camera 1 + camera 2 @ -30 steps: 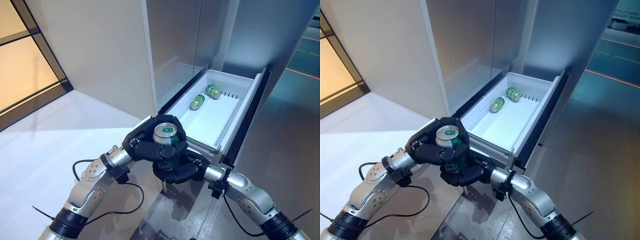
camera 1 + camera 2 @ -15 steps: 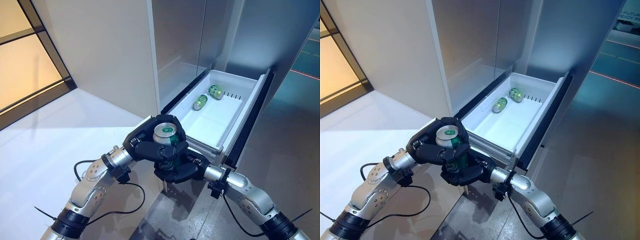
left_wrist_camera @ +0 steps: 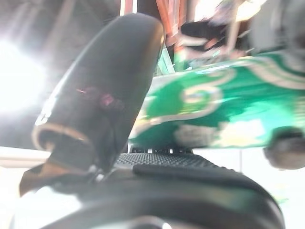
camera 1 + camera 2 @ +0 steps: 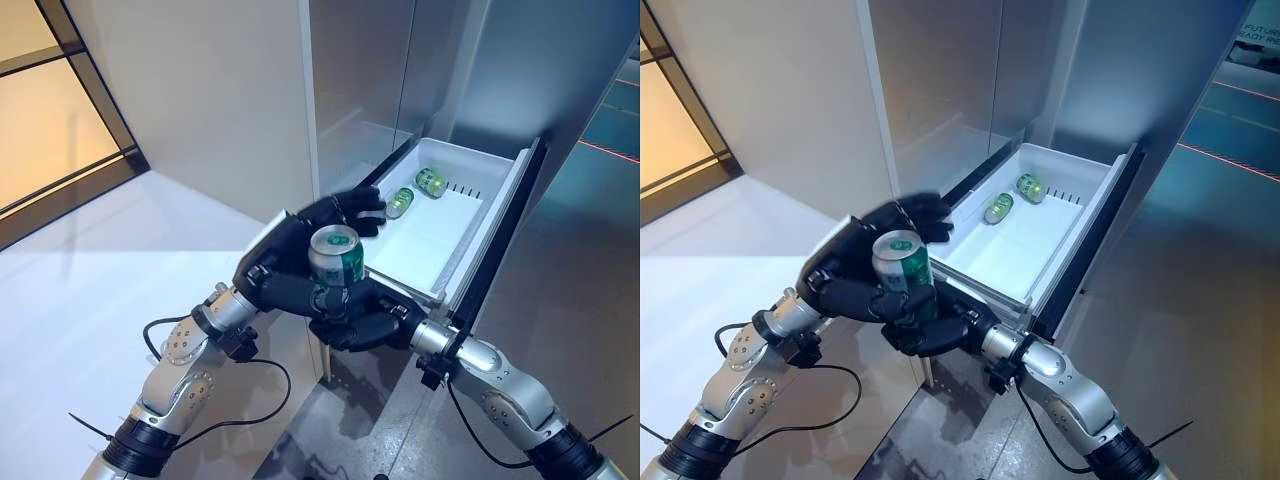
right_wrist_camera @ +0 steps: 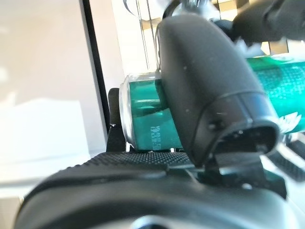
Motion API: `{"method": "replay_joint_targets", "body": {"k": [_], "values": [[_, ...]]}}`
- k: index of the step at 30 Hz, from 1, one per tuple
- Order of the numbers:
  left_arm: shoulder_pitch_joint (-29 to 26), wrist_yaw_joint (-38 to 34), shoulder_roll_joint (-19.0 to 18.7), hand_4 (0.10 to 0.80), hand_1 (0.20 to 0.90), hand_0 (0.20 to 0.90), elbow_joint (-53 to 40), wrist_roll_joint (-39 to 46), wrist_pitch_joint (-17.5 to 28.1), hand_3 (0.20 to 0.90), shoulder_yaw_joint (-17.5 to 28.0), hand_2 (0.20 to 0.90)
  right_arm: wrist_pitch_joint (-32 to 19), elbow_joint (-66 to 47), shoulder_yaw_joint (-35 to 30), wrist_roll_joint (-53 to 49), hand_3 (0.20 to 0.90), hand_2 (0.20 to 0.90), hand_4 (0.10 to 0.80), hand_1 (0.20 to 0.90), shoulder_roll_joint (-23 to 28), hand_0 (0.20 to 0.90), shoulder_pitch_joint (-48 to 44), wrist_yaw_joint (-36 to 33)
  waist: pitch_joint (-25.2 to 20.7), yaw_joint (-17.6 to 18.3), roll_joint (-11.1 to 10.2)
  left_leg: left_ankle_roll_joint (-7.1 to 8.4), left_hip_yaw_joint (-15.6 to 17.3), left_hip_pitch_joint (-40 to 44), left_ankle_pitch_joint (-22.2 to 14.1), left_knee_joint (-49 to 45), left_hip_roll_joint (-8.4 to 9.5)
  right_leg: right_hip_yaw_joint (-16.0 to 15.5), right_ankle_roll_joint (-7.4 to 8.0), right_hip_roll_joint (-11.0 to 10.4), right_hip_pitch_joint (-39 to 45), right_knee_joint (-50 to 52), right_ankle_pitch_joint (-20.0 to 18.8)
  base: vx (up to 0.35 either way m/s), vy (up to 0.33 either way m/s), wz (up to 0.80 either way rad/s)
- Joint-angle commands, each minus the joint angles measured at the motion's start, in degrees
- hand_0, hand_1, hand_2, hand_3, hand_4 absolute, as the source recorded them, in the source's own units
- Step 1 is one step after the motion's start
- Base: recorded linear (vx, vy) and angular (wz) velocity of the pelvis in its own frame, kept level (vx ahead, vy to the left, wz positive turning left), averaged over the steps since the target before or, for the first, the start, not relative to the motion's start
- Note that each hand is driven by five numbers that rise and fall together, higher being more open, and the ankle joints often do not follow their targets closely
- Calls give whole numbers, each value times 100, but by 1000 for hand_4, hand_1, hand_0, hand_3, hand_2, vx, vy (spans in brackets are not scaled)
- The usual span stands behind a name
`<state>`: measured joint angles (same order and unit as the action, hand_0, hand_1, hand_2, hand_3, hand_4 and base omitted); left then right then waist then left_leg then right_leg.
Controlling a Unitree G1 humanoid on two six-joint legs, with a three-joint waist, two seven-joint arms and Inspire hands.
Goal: Put drinks into fridge and close the fridge
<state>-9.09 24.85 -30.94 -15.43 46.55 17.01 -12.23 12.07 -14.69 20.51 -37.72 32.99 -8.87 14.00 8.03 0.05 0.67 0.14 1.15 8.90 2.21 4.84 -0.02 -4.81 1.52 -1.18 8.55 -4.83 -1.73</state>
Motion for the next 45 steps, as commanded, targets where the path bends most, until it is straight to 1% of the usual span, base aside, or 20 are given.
{"method": "replay_joint_targets", "body": {"k": [1, 2, 5, 8, 10, 12, 16, 17, 18, 19, 20, 22, 25, 28, 29, 34, 37, 40, 42, 45], "values": [[-700, -382, 175, 800, 900, 900, -545, 73, 1173, 900, 447, 900, -622, -403, -1035, 184, 200, 300, 100, 300, -306, 300, -1145, -641, -431, 4, -144, -205, -37, 63, -450, -113, 310, 15, 96, 151, -114, 443, 425, 0, 0, 0], [-713, -445, 181, 800, 900, 900, -540, 42, 1149, 900, 490, 900, -608, -363, -1084, 258, 200, 300, 100, 300, -279, 300, -1200, -753, -431, -2, -150, -204, -43, 62, -453, -111, 311, 12, 95, 149, -116, 446, 428, 0, 0, 0], [-786, -599, 180, 800, 900, 900, -526, 72, 817, 900, 537, 900, -640, -222, -1205, 563, 200, 300, 100, 300, -205, 300, -1394, -1065, -414, -18, -164, -202, -59, 62, -462, -117, 313, 4, 92, 150, -116, 459, 435, -13, 5, 3], [-914, -700, 167, 800, 900, 900, -394, 36, 466, 900, 442, 900, -816, -4, -1274, 1155, 200, 300, 100, 300, -41, 300, -1697, -1435, -389, -32, -165, -203, -71, 75, -468, -121, 314, -19, 90, 146, -100, 460, 431, 0, 0, 0], [-1003, -750, 162, 800, 900, 900, -316, -16, 190, 900, 347, 900, -780, 177, -1278, 1224, 200, 300, 100, 300, 38, 300, -1901, -1598, -364, -40, -161, -202, -87, 90, -473, -129, 318, -34, 87, 146, -89, 472, 430, 0, 0, 0], [-1085, -556, 178, 800, 900, 900, -122, 301, -610, 900, 198, 900, -757, 513, -1248, 1247, 200, 300, 100, 300, 129, 300, -2196, -1882, -340, -64, -158, -196, -105, 103, -489, -157, 320, -62, 92, 131, -63, 482, 433, 4, 5, 2], [-1034, -178, 238, 800, 900, 900, 275, 502, -1818, 900, -222, 900, -860, 1067, -1126, 1408, 200, 300, 100, 300, 277, 300, -2664, -2331, -284, -116, -136, -198, -119, 108, -525, -216, 329, -124, 108, 106, -31, 477, 416, 21, 9, 5], [-996, -112, 253, 800, 900, 900, 357, 515, -1950, 900, -308, 900, -887, 1180, -1102, 1499, 200, 300, 100, 300, 321, 300, -2757, -2403, -273, -127, -132, -199, -124, 106, -532, -231, 334, -134, 111, 102, -28, 477, 411, 46, 15, 5], [-873, -12, 308, 800, 900, 900, 474, 668, -2406, 900, -456, 900, -941, 1415, -1061, 1660, 200, 300, 100, 300, 477, 300, -2943, -2578, -257, -159, -121, -201, -129, 104, -537, -249, 338, -152, 113, 91, -12, 464, 401, 45, 16, 3], [-813, 30, 340, 800, 900, 900, 516, 656, -2454, 900, -515, 900, -945, 1509, -1044, 1683, 200, 300, 100, 300, 529, 300, -3021, -2636, -251, -175, -119, -200, -133, 104, -539, -255, 339, -161, 116, 88, -10, 465, 398, 66, 24, 4], [-677, 67, 428, 800, 900, 900, 628, 724, -2666, 900, -634, 900, -982, 1750, -1001, 1866, 200, 300, 100, 300, 662, 300, -3197, -2771, -237, -209, -111, -202, -140, 103, -547, -269, 342, -176, 120, 77, -1, 463, 393, 58, 22, 4], [-452, 119, 553, 800, 900, 900, 829, 922, -2973, 900, -785, 900, -953, 2132, -968, 1715, 200, 300, 100, 300, 885, 300, -3477, -2892, -214, -264, -108, -197, -148, 83, -555, -303, 347, -201, 123, 60, -4, 475, 390, 62, 27, 9], [-33, 185, 610, 800, 900, 900, 949, 942, -3095, 900, -1117, 900, -976, 2955, -824, 1581, 200, 300, 100, 300, 1278, 300, -4008, -3033, -131, -368, -99, -195, -174, 22, -547, -349, 352, -246, 122, 39, -40, 521, 395, 47, 21, 18], [317, 281, 496, 800, 900, 900, 995, 961, -3209, 900, -1450, 900, -1056, 3904, -662, 1496, 200, 300, 100, 300, 1578, 300, -4529, -3032, -5, -504, -98, -185, -228, -71, -574, -414, 362, -296, 118, 24, -81, 571, 441, 39, 1, 11], [464, 357, 417, 800, 900, 900, 1002, 937, -3388, 900, -1630, 900, -1020, 4298, -533, 1556, 200, 300, 100, 300, 1715, 300, -4792, -3037, 83, -576, -93, -183, -254, -179, -543, -454, 366, -324, 111, 11, -159, 606, 427, -15, -5, 23], [625, 590, 209, 800, 900, 900, 1200, 798, -3529, 900, -2139, 900, -1081, 5190, -85, 1755, 200, 300, 100, 300, 1910, 300, -5414, -3018, 360, -700, -44, -186, -303, -570, -475, -609, 388, -350, 89, -21, -488, 742, 398, -68, -7, 17], [556, 576, 160, 800, 900, 900, 1536, 445, -3302, 900, -2458, 900, -1039, 5660, 239, 1937, 200, 300, 100, 300, 1941, 300, -5795, -3012, 615, -736, -5, -211, -293, -832, -444, -697, 391, -333, 74, -25, -742, 843, 375, -106, -31, 17], [463, 245, 230, 800, 900, 900, 2245, -123, -2713, 900, -2720, 900, -836, 6075, 538, 2128, 200, 300, 100, 300, 1932, 300, -6103, -2867, 888, -769, -1, -239, -289, -1129, -405, -783, 378, -302, 51, 7, -1017, 934, 338, -76, -65, 8], [406, 45, 297, 800, 900, 900, 2641, -366, -2448, 900, -2775, 900, -750, 6139, 614, 2196, 200, 300, 100, 300, 1932, 300, -6129, -2823, 1018, -765, -10, -249, -286, -1250, -381, -813, 369, -295, 41, 26, -1132, 975, 319, -44, -64, 10], [227, -423, 387, 800, 900, 900, 3482, -1215, -1772, 900, -2890, 900, -456, 6316, 729, 2408, 200, 300, 100, 300, 1926, 300, -6198, -2609, 1247, -766, -24, -258, -275, -1482, -349, -899, 348, -299, 20, 56, -1340, 1058, 292, -39, -67, 13]]}}
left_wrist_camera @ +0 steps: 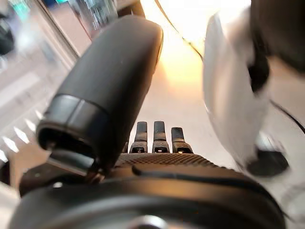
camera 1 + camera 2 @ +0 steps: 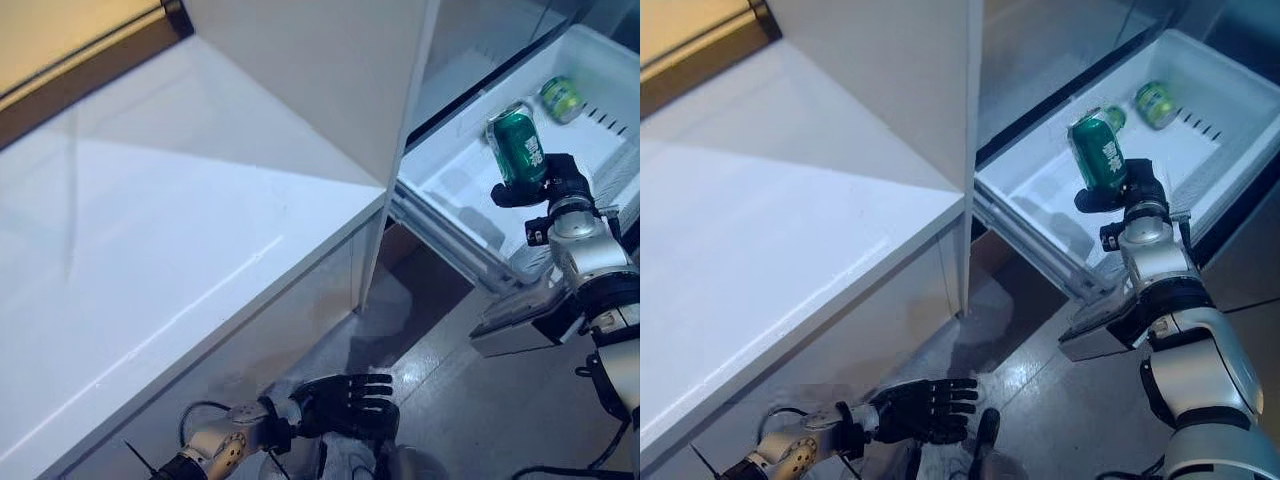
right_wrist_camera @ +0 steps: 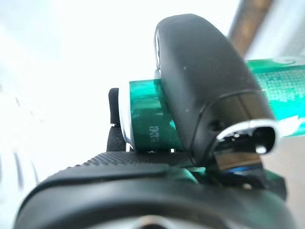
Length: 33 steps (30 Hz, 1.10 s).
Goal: Put drinks into fridge and close the fridge
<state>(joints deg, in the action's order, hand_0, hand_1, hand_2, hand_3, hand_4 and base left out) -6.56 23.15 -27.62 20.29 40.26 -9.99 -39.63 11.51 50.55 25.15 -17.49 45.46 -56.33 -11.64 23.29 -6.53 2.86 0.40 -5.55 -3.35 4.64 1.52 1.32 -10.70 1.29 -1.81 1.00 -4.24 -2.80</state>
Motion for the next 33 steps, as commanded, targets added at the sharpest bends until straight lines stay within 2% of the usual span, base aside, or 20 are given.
{"method": "replay_joint_targets", "body": {"k": [1, 3, 8, 14, 16, 17, 18, 19, 20, 28, 31, 33], "values": [[-81, -453, 73, 800, 900, 900, 160, -814, 1082, 900, -168, 900, -298, -152, 309, 476, 200, 300, 100, 300, 677, 300, -1473, 22, -207, -111, -243, -285, 397, -360, -573, -613, 208, 285, 31, 128, -673, 1040, 389, -58, -64, 11], [-192, -816, 33, 800, 900, 900, 633, -1071, 1144, 900, -93, 900, -77, -67, 410, 593, 200, 300, 100, 300, 683, 300, -1483, 187, -55, -120, -252, -288, 403, -543, -529, -672, 193, 263, 22, 144, -842, 1104, 362, -57, -76, 9], [-271, -1049, -49, 800, 900, 900, 1967, -1852, 1168, 900, 637, 900, 572, 26, 619, 978, 200, 300, 100, 300, 815, 300, -1506, 636, 265, -180, -244, -256, 425, -955, -420, -798, 170, 109, -19, 133, -1217, 1240, 323, -56, -37, 1], [-366, -1190, -102, 800, 900, 900, 2552, -2082, 1029, 900, 1288, 900, 858, 350, 728, 1262, 200, 300, 100, 300, 852, 300, -1660, 1043, 459, -252, -152, -238, 448, -1200, -375, -946, 204, -12, -48, 89, -1450, 1387, 342, -16, 8, 0], [-359, -1217, -117, 800, 900, 900, 2580, -2085, 1015, 900, 1355, 900, 932, 438, 752, 1342, 200, 300, 100, 300, 870, 300, -1700, 1168, 502, -271, -132, -238, 460, -1229, -396, -999, 210, -21, -49, 77, -1484, 1442, 365, -21, 10, 0], [-339, -1194, -139, 800, 900, 900, 2588, -2052, 1014, 900, 1423, 900, 950, 511, 767, 1386, 277, 366, 177, 366, 899, 366, -1722, 1278, 522, -287, -112, -237, 465, -1246, -388, -997, 214, -39, -48, 68, -1507, 1452, 366, 0, 0, 0], [-323, -1187, -143, 800, 900, 900, 2592, -2005, 1007, 900, 1457, 900, 973, 533, 770, 1427, 477, 538, 377, 538, 914, 538, -1725, 1349, 530, -293, -103, -236, 464, -1253, -385, -1000, 218, -46, -49, 64, -1518, 1461, 366, 0, 0, 0], [-287, -1139, -146, 800, 900, 900, 2585, -1919, 977, 900, 1524, 900, 1027, 567, 774, 1465, 842, 851, 742, 851, 938, 851, -1714, 1462, 541, -306, -88, -233, 460, -1267, -379, -1009, 225, -58, -50, 57, -1536, 1477, 368, 0, 0, 0], [-260, -1110, -145, 800, 900, 900, 2568, -1833, 946, 900, 1578, 900, 1051, 590, 774, 1470, 900, 900, 800, 900, 953, 900, -1700, 1537, 549, -316, -79, -232, 460, -1275, -378, -1017, 227, -66, -52, 51, -1544, 1488, 371, 0, 0, 0], [-29, -852, -111, 800, 900, 900, 2565, -1706, 999, 900, 1862, 900, 984, 698, 658, 1455, 900, 900, 800, 900, 1092, 900, -1623, 1864, 516, -372, -83, -216, 469, -1219, -394, -1013, 229, -114, -50, 19, -1521, 1529, 400, 0, 0, 0], [77, -847, -110, 800, 900, 900, 2512, -1765, 992, 900, 1948, 900, 831, 499, 551, 1184, 900, 900, 800, 900, 1155, 900, -1540, 1754, 468, -353, -107, -200, 497, -1112, -411, -972, 209, -104, -35, 18, -1434, 1497, 398, 0, 0, 0], [134, -860, -96, 800, 900, 900, 2492, -1817, 974, 900, 2023, 900, 725, 86, 430, 658, 900, 900, 800, 900, 1246, 900, -1439, 1467, 426, -309, -140, -190, 515, -1008, -424, -921, 186, -85, -27, 24, -1351, 1467, 397, 0, 0, 0]]}}
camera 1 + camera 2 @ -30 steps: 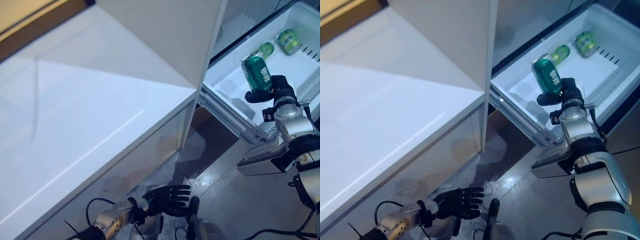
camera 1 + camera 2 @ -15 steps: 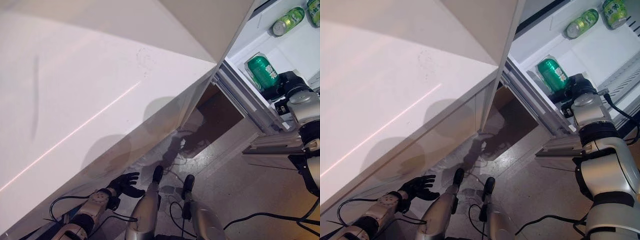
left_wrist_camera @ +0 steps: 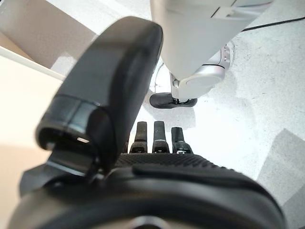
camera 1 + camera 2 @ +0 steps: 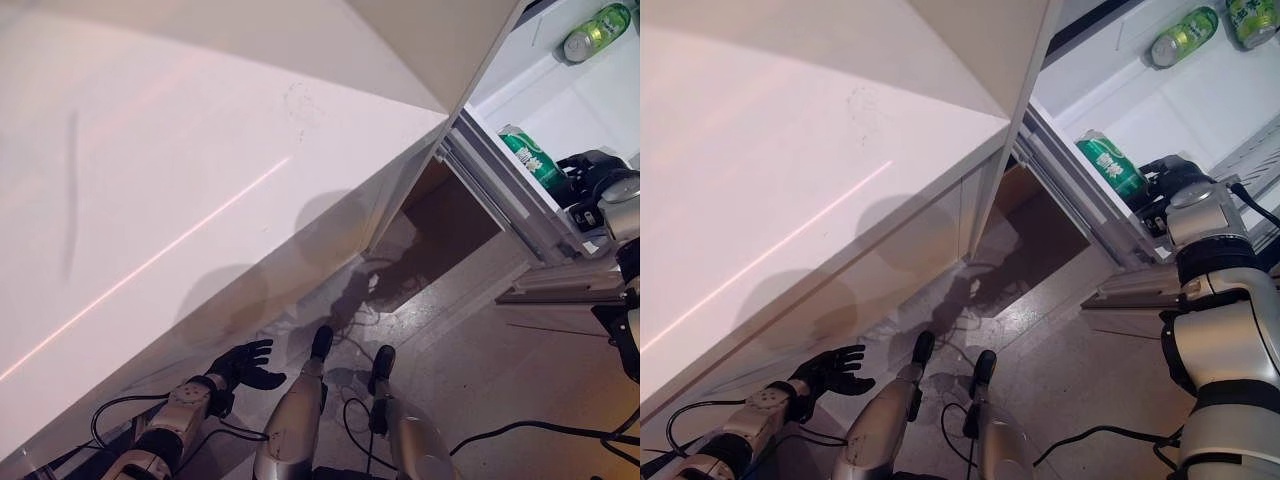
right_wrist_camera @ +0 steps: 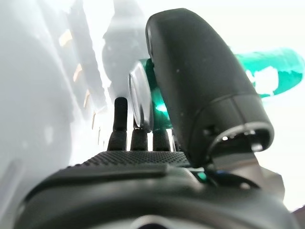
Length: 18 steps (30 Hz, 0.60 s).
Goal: Put drinks into fridge and close the fridge
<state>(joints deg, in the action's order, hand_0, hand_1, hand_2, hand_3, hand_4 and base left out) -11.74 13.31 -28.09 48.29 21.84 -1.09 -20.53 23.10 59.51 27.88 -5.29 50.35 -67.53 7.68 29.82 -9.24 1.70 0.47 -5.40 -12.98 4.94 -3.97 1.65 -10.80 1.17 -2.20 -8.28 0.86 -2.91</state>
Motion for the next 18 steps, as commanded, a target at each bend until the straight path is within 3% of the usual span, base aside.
{"method": "replay_joint_targets", "body": {"k": [1, 3, 6, 10, 13, 17, 18], "values": [[683, 132, -49, 800, 900, 900, -294, -8, 92, 900, 149, 900, -564, -1012, 60, -707, 900, 900, 800, 900, 796, 900, -247, -636, -251, -18, -46, -193, 505, -4, -467, -361, 143, -66, -13, 66, -387, 953, 417, 9, 7, -3], [748, 120, -46, 800, 900, 900, -266, -47, 115, 900, 206, 900, -740, -1450, -130, -1028, 900, 900, 800, 900, 910, 900, -96, -934, -307, 38, -94, -188, 526, 91, -490, -312, 120, -44, 4, 76, -313, 925, 423, 23, -2, -4], [888, 104, -11, 800, 900, 900, -189, -244, 162, 900, 363, 900, -1261, -2271, -916, -1547, 900, 900, 800, 900, 1135, 900, 483, -1377, -460, 163, -201, -187, 535, 270, -514, -188, 105, 7, 46, 99, -173, 836, 414, 11, -5, -1], [1081, 21, 205, 800, 900, 900, 128, -552, 265, 900, 604, 900, -1825, -3558, -2417, -2082, 900, 900, 800, 900, 1205, 900, 1827, -1892, -817, 421, -286, -205, 592, 595, -600, -50, 130, 176, 100, 122, 94, 695, 449, 66, 16, -10], [1155, -10, 329, 800, 900, 900, 303, -720, 275, 900, 715, 900, -2199, -4076, -3239, -2310, 900, 900, 800, 900, 912, 900, 2663, -2222, -1059, 550, -319, -217, 642, 783, -693, -31, 147, 290, 131, 120, 263, 609, 465, 66, 12, -13], [1131, -84, 445, 800, 900, 900, 449, -901, 190, 900, 742, 900, -2342, -4387, -3636, -2242, 900, 900, 800, 900, 471, 900, 3310, -2491, -1262, 646, -330, -244, 699, 917, -791, -80, 157, 403, 154, 99, 367, 613, 501, 68, -3, -22], [1132, -122, 520, 800, 900, 900, 524, -1014, 158, 900, 720, 900, -2434, -4459, -3736, -2526, 900, 900, 800, 900, 155, 900, 3579, -2571, -1365, 709, -324, -266, 758, 982, -906, -242, 167, 460, 151, 48, 443, 666, 548, 130, -8, -16]]}}
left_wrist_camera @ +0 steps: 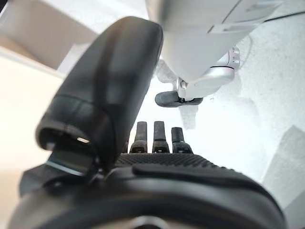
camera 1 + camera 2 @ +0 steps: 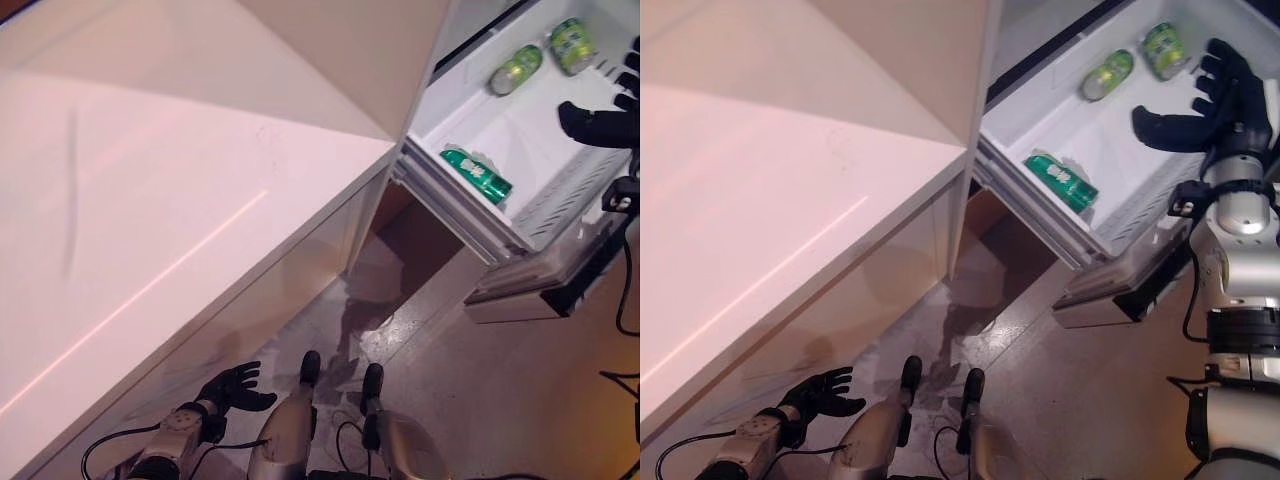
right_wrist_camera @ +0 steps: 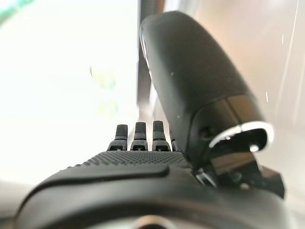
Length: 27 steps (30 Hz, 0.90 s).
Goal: Put drinks into fridge and close the fridge
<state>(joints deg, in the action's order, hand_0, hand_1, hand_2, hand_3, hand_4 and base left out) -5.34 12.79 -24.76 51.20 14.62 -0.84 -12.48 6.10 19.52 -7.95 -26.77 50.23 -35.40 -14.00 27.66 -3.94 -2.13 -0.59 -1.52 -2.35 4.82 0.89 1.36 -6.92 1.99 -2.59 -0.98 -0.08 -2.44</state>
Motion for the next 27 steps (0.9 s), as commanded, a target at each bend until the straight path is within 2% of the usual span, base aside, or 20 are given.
{"method": "replay_joint_targets", "body": {"k": [1, 4, 7, 8, 13, 17, 24, 27], "values": [[487, -78, 222, 800, 900, 900, 248, -281, 81, 900, -83, 900, -852, -480, -208, -633, 900, 900, 800, 900, -13, 900, 508, -501, -1204, 185, 61, -180, 396, -61, -972, -869, 205, 92, 54, 53, -239, 813, 539, 160, -11, -26], [515, -62, 353, 800, 900, 900, 233, -368, 25, 900, -121, 900, -1222, -384, -352, -434, 900, 900, 800, 900, -548, 900, 836, -847, -1244, 159, 71, -278, 410, -51, -1311, -1448, 225, 67, -6, -95, -145, 1182, 721, 153, -22, -31], [527, -15, 413, 800, 900, 900, 173, -562, 12, 900, -240, 900, -1413, -354, -316, -325, 900, 900, 800, 900, -815, 900, 933, -1104, -1173, 115, 83, -388, 398, -122, -1648, -2035, 231, -3, -70, -236, -151, 1687, 927, 144, -19, -8], [559, -45, 440, 800, 900, 900, 131, -612, 9, 900, -329, 900, -1573, -315, -269, -484, 900, 900, 800, 900, -958, 900, 938, -1233, -1119, 80, 105, -468, 369, -199, -1863, -2405, 243, -31, -120, -302, -180, 2058, 1081, 121, -8, 0], [590, -168, 445, 800, 900, 900, -25, -346, -3, 900, -496, 900, -1786, -71, -119, -1177, 900, 900, 800, 900, -1195, 900, 729, -1112, -921, 16, 237, -602, 324, -575, -2212, -3248, 299, -67, -267, -412, -532, 3005, 1436, 12, 26, 8], [561, -290, 372, 800, 900, 900, -97, -155, -28, 900, -552, 900, -1843, 384, 13, -1667, 900, 900, 800, 900, -1178, 900, 353, -758, -677, -71, 330, -660, 288, -995, -2360, -3807, 379, -67, -371, -441, -966, 3675, 1658, -78, 53, 16], [352, -493, 242, 800, 900, 900, -57, 277, 48, 900, -606, 900, -1547, 1215, 366, -3059, 900, 900, 800, 900, -1036, 900, -737, 52, -221, -270, 484, -704, 207, -1798, -2273, -4284, 568, -121, -533, -454, -1911, 4505, 1809, -136, 84, 7], [312, -535, 238, 800, 900, 900, -112, 434, 77, 900, -608, 900, -1522, 1409, 484, -3393, 900, 900, 800, 900, -1038, 900, -1023, 62, -126, -336, 518, -722, 195, -2013, -2236, -4385, 618, -131, -569, -446, -2157, 4677, 1833, -86, 108, -2]]}}
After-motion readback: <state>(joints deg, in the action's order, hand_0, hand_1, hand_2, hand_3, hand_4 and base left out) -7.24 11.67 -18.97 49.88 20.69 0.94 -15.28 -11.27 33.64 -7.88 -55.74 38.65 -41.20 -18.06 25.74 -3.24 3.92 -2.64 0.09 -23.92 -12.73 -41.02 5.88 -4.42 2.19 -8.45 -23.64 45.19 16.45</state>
